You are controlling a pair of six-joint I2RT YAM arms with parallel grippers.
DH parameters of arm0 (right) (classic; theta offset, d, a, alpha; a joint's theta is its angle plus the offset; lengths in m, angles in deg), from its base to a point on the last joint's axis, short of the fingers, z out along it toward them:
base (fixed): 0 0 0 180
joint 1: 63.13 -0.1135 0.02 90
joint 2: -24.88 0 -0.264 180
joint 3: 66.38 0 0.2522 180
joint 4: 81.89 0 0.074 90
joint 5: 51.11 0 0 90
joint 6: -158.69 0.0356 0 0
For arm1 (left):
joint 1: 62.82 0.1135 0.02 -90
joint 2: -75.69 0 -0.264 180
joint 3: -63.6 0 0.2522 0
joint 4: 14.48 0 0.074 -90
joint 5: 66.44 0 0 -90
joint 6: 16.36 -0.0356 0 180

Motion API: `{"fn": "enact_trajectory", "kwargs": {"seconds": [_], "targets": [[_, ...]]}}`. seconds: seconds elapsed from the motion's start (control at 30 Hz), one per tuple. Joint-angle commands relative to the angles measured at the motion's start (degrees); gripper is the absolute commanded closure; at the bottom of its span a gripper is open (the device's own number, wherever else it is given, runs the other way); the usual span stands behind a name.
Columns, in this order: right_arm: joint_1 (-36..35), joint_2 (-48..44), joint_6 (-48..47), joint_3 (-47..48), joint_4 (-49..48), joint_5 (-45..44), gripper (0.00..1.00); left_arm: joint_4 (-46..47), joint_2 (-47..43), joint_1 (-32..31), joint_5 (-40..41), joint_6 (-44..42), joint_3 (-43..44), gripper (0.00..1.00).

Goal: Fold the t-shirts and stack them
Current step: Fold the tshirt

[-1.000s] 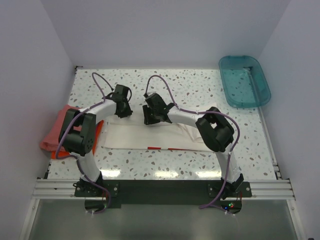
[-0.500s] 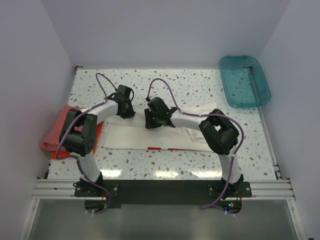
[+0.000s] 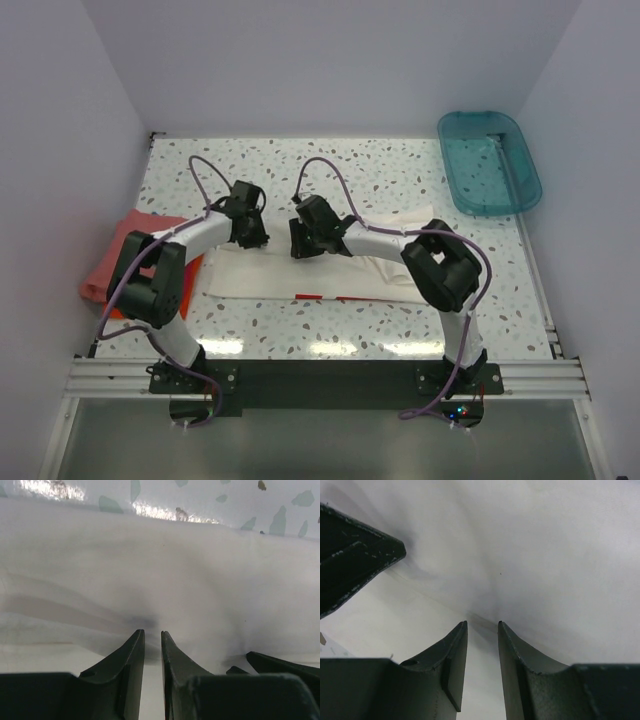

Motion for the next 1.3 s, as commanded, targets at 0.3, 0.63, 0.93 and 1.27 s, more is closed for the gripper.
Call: {"fn": "enact_trajectory", "kwargs": {"seconds": [0.3, 0.63, 0.93, 1.27], "targets": [[0.9, -6.3, 0.6, 1.1, 1.5, -3.8, 0.65, -0.4, -10.4, -0.3, 1.0, 0.5, -6.0, 0.76], [8.8, -14.5, 2.2, -6.4, 3.7, -4.7, 0.65, 0.6, -13.3, 0.5, 4.4, 3.6, -13.8, 0.77], [15.1, -24.2, 1.7, -16.0, 5.1, -7.3, 0.62, 3.4, -18.9, 1.1, 0.8, 3.0, -14.6, 0.78], [17.4, -26.4, 1.4, -19.3, 6.4, -9.3, 0.62, -4.0, -11.0, 1.5, 11.9, 4.0, 0.4, 0.72]]}}
